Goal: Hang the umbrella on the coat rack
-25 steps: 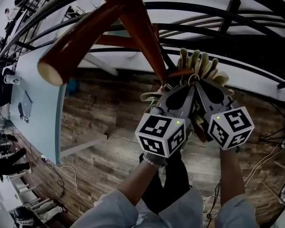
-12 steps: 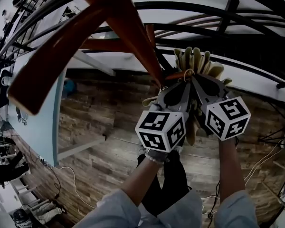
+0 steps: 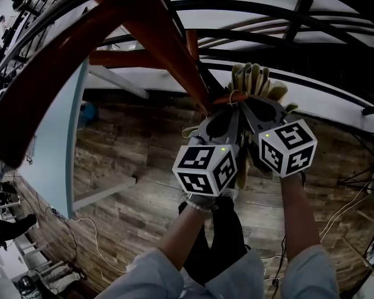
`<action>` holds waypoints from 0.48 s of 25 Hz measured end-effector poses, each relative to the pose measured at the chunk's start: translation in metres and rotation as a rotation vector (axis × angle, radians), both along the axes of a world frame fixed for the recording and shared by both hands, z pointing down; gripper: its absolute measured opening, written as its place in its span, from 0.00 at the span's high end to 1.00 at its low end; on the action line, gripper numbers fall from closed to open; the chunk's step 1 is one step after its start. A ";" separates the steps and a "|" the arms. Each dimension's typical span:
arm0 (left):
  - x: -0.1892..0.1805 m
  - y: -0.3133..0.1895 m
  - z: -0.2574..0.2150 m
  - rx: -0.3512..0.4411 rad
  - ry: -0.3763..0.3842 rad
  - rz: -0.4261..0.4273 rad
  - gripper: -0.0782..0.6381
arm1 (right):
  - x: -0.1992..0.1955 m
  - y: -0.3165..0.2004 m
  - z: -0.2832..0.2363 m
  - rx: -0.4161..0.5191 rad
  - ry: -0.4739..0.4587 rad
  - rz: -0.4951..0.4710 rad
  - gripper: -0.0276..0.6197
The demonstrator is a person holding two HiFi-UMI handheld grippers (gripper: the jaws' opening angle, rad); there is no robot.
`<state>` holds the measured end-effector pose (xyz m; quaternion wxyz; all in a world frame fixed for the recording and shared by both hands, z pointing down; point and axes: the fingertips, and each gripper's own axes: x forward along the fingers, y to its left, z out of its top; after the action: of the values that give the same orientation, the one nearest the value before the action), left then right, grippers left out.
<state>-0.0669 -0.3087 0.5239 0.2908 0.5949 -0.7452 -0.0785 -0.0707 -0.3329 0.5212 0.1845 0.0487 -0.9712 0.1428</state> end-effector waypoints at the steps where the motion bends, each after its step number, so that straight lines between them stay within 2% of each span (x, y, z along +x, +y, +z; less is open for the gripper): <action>1: -0.003 0.001 0.002 -0.003 -0.004 -0.004 0.88 | -0.003 0.001 0.002 0.002 0.003 -0.008 0.95; 12: -0.022 0.014 0.025 -0.050 -0.044 -0.026 0.88 | -0.023 0.017 0.024 0.022 0.038 -0.058 0.95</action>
<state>-0.0885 -0.2943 0.5489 0.2881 0.5794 -0.7607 -0.0509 -0.0938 -0.3162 0.5454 0.2063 0.0251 -0.9701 0.1255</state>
